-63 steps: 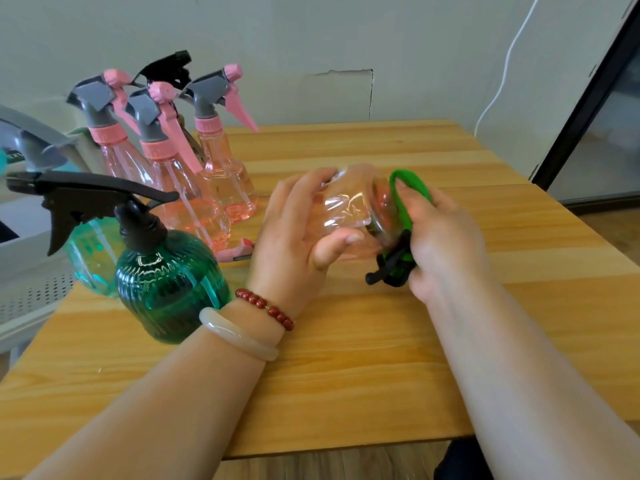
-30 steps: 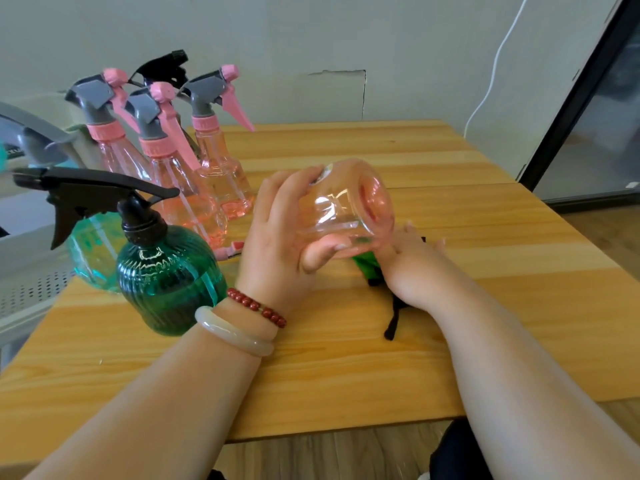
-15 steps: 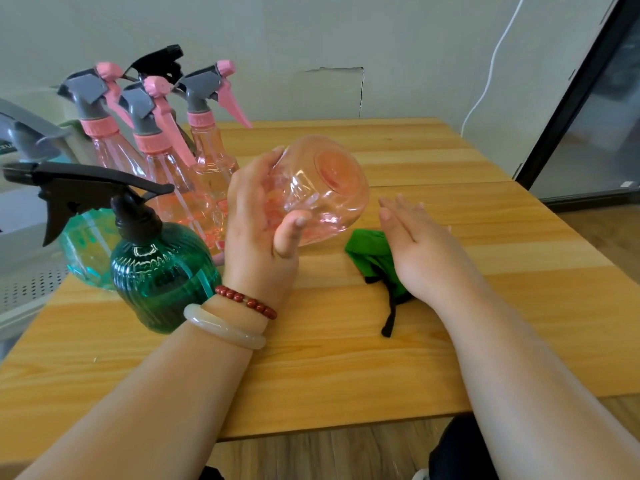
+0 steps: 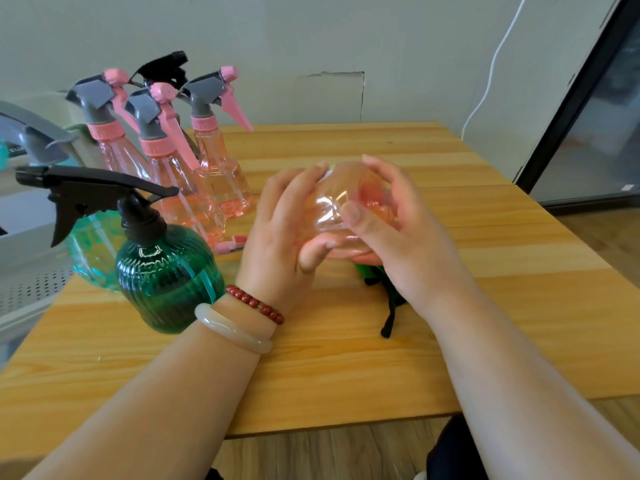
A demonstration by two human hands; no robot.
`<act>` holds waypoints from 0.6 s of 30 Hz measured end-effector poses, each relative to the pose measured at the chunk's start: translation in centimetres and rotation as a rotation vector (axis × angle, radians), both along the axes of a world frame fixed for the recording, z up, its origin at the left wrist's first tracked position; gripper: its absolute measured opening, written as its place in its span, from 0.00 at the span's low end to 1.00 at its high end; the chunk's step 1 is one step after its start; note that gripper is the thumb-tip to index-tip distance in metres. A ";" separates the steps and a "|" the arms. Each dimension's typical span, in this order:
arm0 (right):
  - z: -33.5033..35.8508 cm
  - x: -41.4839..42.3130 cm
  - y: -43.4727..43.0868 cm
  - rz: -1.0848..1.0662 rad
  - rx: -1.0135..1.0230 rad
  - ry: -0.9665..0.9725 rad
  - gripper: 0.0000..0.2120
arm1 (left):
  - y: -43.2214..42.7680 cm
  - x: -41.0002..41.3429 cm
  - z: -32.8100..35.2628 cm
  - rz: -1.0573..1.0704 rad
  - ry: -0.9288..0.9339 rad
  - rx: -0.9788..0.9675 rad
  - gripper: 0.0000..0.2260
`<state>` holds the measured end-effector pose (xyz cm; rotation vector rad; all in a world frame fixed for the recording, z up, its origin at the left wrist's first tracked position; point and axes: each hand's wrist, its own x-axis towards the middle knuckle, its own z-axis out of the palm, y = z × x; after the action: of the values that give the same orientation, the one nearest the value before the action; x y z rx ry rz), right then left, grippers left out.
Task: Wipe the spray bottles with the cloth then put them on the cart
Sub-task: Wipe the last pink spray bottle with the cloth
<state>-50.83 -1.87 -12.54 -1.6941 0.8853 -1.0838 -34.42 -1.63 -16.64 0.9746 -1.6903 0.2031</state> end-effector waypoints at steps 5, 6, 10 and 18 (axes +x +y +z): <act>-0.3 -0.1 -0.2 -0.018 0.071 -0.108 0.29 | 0.2 -0.2 0.5 0.022 -0.026 0.037 0.28; -0.5 -0.2 -0.2 -0.028 0.085 -0.143 0.27 | 0.3 -0.4 0.7 0.044 -0.052 0.063 0.28; -1.1 -0.1 -0.6 -0.110 0.048 -0.261 0.27 | 0.9 -1.3 2.0 0.158 -0.006 0.191 0.29; -1.5 -0.1 -1.0 -0.173 -0.057 -0.425 0.29 | 3.4 -4.1 2.7 0.143 0.484 0.460 0.25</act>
<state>-50.93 -2.87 -14.01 -1.3722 0.7382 -1.5283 -38.55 1.75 -13.98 1.3590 -1.2382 -0.3241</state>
